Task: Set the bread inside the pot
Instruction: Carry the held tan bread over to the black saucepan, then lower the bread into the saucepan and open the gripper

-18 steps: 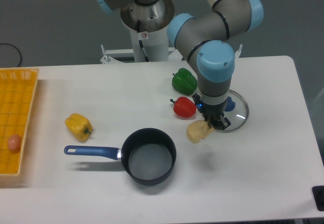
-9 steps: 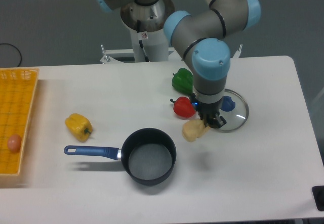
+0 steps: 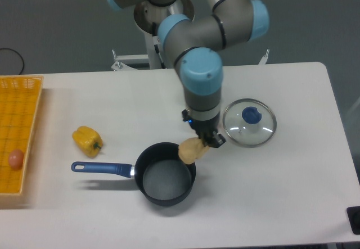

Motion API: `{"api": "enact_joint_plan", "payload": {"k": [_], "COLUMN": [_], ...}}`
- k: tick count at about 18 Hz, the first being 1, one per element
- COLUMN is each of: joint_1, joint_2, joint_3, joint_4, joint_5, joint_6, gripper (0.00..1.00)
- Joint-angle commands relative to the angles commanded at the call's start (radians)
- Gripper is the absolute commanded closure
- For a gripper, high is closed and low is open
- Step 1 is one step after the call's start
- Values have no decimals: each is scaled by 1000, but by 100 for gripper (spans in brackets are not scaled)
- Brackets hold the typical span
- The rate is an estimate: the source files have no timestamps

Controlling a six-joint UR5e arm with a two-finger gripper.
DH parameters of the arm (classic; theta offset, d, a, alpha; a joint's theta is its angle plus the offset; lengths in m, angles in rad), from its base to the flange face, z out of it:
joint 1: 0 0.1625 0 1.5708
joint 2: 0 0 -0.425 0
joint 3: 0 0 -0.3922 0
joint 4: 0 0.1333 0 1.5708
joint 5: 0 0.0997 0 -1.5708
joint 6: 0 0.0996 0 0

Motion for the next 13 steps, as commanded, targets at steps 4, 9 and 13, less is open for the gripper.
{"api": "enact_joint_plan", "payload": {"k": [4, 9, 13], "joint_1": [-64, -112, -112], "joint_2": [-61, -100, -98], "joint_3": [23, 20, 20], "joint_4": [29, 61, 61], "joint_5": [2, 37, 37], "joint_6": [-77, -108, -103], "gripper": [77, 77, 73]}}
